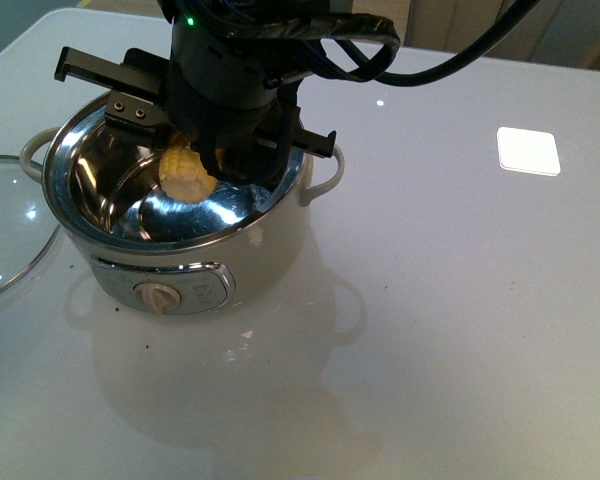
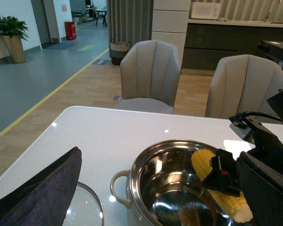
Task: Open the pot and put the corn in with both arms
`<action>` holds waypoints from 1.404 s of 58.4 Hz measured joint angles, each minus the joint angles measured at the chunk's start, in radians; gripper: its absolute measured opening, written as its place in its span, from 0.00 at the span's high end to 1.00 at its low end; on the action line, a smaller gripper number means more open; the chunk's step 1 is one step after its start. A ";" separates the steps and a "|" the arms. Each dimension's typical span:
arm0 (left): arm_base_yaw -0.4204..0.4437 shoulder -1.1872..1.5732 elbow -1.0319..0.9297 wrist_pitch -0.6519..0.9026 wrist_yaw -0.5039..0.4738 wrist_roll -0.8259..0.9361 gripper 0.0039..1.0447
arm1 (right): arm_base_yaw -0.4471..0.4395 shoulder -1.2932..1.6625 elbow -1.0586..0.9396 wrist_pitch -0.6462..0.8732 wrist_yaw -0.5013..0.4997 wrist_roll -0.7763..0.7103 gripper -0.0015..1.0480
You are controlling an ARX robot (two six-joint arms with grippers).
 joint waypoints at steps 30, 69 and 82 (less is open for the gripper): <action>0.000 0.000 0.000 0.000 0.000 0.000 0.06 | -0.062 -0.215 -0.224 0.154 -0.049 0.059 0.09; 0.000 0.000 0.000 0.000 0.000 0.000 0.06 | -0.505 -1.151 -0.966 0.214 -0.170 -0.162 0.09; 0.000 0.000 0.000 0.000 0.000 0.000 0.06 | -0.739 -1.414 -1.063 0.060 -0.243 -0.351 0.09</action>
